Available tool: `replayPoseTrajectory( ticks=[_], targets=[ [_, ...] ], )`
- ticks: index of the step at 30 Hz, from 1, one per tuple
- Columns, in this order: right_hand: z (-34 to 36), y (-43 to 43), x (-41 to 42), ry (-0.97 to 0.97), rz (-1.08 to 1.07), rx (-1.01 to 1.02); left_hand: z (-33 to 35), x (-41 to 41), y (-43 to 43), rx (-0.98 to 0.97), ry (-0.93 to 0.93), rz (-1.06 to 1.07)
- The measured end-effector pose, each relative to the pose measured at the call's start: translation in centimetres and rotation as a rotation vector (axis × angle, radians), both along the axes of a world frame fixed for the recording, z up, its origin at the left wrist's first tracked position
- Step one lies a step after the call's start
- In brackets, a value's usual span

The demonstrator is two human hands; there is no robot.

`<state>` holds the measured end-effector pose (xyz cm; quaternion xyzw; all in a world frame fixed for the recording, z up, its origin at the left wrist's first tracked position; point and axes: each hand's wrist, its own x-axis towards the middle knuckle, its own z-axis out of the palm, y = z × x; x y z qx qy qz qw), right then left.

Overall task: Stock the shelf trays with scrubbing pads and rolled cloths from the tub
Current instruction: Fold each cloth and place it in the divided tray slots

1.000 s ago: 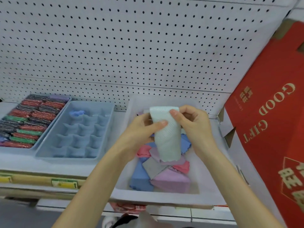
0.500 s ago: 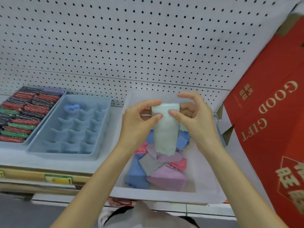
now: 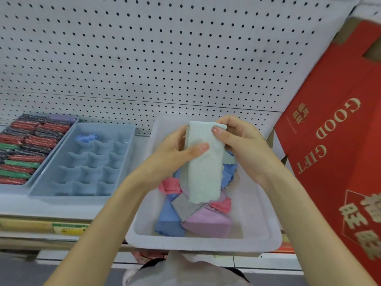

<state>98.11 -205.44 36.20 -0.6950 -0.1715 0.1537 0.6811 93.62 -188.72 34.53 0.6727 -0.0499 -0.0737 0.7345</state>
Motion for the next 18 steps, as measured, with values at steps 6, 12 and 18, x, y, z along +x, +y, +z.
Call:
replayPoseTrajectory(
  ticks=[6,12,18],
  targets=[
    [-1.4,1.8,0.0,-0.022,-0.277,0.045,-1.6,-1.1,-1.7,-0.295,0.174,0.016],
    [-5.1,2.6,-2.0,0.09,-0.326,-0.011,-2.8,-0.9,-3.0,-0.509,0.294,0.233],
    [-6.4,3.1,-2.0,0.129,-0.2,-0.092,-3.9,-1.3,-3.5,-0.454,0.249,0.326]
  ],
)
